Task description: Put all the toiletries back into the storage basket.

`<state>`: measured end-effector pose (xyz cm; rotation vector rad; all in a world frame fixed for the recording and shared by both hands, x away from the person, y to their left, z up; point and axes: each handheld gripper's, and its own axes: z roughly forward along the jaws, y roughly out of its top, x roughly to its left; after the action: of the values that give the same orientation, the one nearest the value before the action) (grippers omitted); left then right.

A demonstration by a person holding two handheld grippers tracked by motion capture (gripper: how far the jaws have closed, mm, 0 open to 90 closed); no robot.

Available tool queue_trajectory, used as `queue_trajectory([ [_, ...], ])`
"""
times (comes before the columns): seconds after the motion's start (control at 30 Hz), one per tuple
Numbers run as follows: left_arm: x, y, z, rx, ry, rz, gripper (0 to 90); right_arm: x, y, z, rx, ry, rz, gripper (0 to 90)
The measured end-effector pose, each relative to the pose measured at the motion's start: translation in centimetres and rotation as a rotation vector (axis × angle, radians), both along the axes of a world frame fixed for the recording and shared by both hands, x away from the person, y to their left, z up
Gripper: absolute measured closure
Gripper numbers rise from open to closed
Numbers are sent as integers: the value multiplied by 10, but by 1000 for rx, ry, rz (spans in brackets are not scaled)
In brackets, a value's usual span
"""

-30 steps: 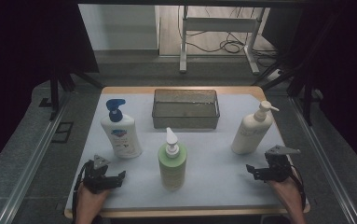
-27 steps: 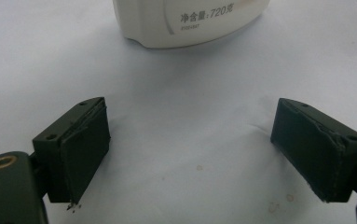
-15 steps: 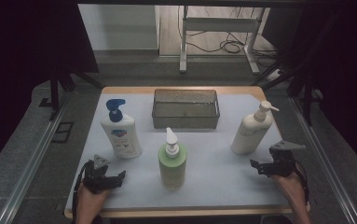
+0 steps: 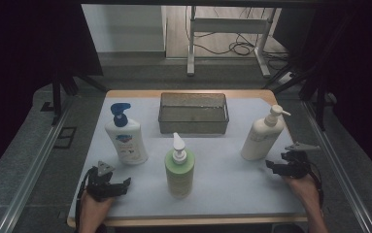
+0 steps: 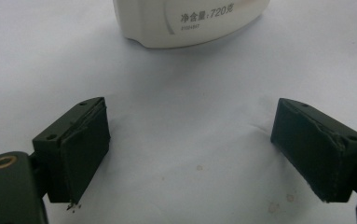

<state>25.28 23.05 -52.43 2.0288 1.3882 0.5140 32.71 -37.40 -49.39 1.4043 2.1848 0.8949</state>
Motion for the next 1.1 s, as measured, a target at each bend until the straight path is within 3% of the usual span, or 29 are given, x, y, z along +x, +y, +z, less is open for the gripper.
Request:
queue_trajectory([
  [0.03,0,0,0,0,0,0,116,0,0,0,0,0,0,323],
  [0.07,0,0,0,0,0,0,116,1,-1,0,-4,12,-8,403],
  [0.13,0,0,0,0,0,0,116,2,-2,0,-2,12,-11,438],
  [0.17,0,0,0,0,0,0,116,4,-4,0,5,19,-25,507],
  [0.23,0,0,0,0,1,0,116,5,-5,0,6,20,-33,526],
  [0.33,0,0,0,2,1,-2,116,10,-10,1,21,31,-86,610],
  [0.4,0,0,0,0,0,-1,116,11,-11,1,27,32,-93,635],
  [0.43,0,0,0,0,0,-1,116,14,-12,1,39,33,-92,708],
  [0.63,0,0,0,0,0,-1,116,25,-12,0,66,35,-84,873],
  [1.1,0,0,0,0,0,-1,116,52,-13,-7,114,27,-116,875],
])
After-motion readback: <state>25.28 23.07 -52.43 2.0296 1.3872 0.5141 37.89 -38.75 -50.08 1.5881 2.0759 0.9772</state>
